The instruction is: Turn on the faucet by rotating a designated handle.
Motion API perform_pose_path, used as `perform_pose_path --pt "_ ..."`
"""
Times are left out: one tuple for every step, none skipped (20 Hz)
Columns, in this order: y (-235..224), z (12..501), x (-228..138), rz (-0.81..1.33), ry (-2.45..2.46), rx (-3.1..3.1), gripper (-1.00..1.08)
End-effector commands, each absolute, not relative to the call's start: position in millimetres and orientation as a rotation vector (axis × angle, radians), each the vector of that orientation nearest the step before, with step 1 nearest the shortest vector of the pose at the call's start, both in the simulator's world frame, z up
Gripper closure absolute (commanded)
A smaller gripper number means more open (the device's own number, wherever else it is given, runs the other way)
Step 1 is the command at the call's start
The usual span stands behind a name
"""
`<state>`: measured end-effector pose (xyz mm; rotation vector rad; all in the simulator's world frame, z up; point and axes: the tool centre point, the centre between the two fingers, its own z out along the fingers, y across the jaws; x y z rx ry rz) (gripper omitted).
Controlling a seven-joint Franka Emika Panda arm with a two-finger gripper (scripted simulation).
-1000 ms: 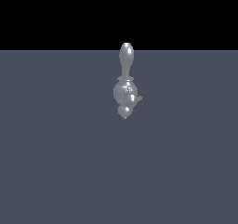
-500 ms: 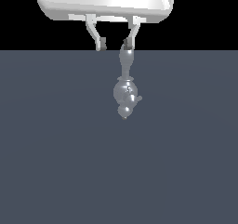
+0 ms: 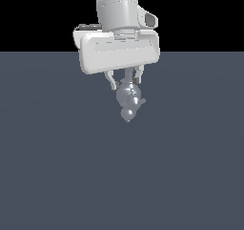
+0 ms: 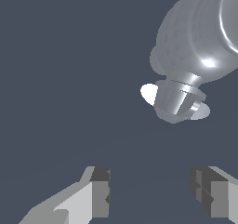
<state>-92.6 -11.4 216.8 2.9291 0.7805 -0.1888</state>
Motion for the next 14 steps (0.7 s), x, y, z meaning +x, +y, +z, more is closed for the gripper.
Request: perform_pose_path --pt "9.3 201.8 -80.2 -0.168 0.890 2.876 -0.28" --pt "-13.2 175.3 -93.1 -0.227 0.929 2.835 -0.37" --pt "-41.8 183.1 -70.7 -0.152 0.854 2.877 -0.60" --pt "42.0 180.2 -49.2 -0.073 0.941 2.883 -0.82" --pt "80.3 172.4 -43.8 -0.045 1.071 2.815 -0.34" --pt "95.1 174.6 -47.7 -0.037 1.108 2.794 -0.34" --pt "101.4 156.4 -60.6 -0.077 1.093 2.859 0.60" --pt "106.7 161.1 -49.8 -0.025 1.054 2.890 0.50" --pt "114.1 164.3 -40.3 0.021 1.010 2.927 0.15" --pt "106.5 123.8 -85.5 -0.122 1.062 2.933 -0.54" --pt "106.7 123.1 -85.4 -0.124 1.063 2.933 -0.54" --pt "108.1 96.9 -122.6 -0.214 1.145 2.927 0.90" --pt "125.1 101.5 -112.9 -0.142 1.192 2.931 -0.78" --pt "114.9 101.1 -104.3 -0.117 1.241 2.851 -0.29"
